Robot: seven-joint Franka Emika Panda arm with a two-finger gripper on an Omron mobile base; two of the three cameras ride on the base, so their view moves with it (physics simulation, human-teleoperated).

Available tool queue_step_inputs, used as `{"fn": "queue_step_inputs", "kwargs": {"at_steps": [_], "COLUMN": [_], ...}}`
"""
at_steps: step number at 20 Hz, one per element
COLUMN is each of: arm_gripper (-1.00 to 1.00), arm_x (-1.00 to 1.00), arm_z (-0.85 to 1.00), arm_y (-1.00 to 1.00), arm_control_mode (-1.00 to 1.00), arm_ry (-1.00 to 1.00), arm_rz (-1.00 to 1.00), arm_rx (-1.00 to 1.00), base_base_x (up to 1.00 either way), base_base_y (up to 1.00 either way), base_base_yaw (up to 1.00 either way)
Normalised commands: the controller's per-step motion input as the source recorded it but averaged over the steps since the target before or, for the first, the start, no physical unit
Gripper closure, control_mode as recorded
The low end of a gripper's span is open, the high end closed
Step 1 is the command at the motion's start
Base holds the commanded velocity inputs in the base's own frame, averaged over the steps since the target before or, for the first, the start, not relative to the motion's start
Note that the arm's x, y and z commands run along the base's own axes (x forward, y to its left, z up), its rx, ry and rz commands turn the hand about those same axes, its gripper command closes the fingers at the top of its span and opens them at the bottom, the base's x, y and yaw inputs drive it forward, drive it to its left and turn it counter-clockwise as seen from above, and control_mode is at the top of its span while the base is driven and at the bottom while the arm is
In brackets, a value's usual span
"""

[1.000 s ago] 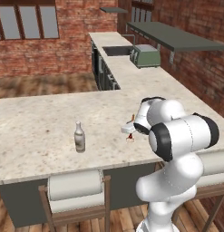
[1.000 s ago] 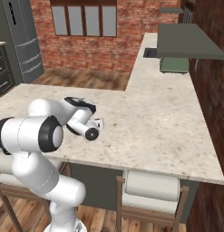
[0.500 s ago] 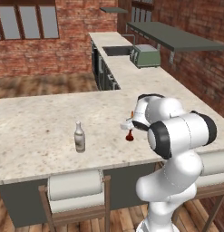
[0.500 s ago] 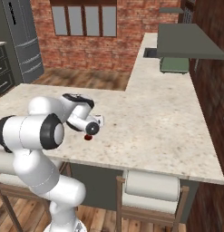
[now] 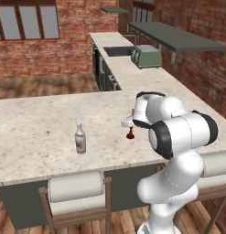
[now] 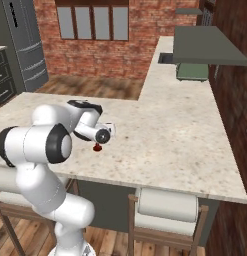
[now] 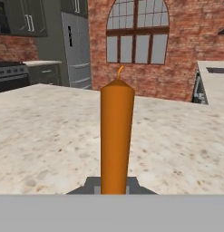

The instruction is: Get the candle and the liquor from the cabinet and move them to the dining counter.

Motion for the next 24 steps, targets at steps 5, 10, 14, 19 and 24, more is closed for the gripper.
{"fn": "queue_step_inputs", "kwargs": {"at_steps": [5,10,14,19,24], "arm_gripper": [1.0,1.0,1.0,1.0,1.0], "arm_x": [0.03,0.0,0.0,0.0,0.0], "arm_z": [-0.13,-0.24,-0.07,0.0,0.0], "arm_y": [0.0,0.0,0.0,0.0,0.0], "arm_control_mode": [-1.0,-1.0,-1.0,-1.0,-1.0], "arm_ry": [0.0,-0.01,0.0,0.0,0.0], "arm_rz": [0.0,0.0,0.0,0.0,0.0], "arm_rx": [0.0,0.0,0.0,0.0,0.0], "base_base_x": [0.0,0.0,0.0,0.0,0.0], "base_base_y": [0.0,0.0,0.0,0.0,0.0], "base_base_yaw": [0.0,0.0,0.0,0.0,0.0]}}
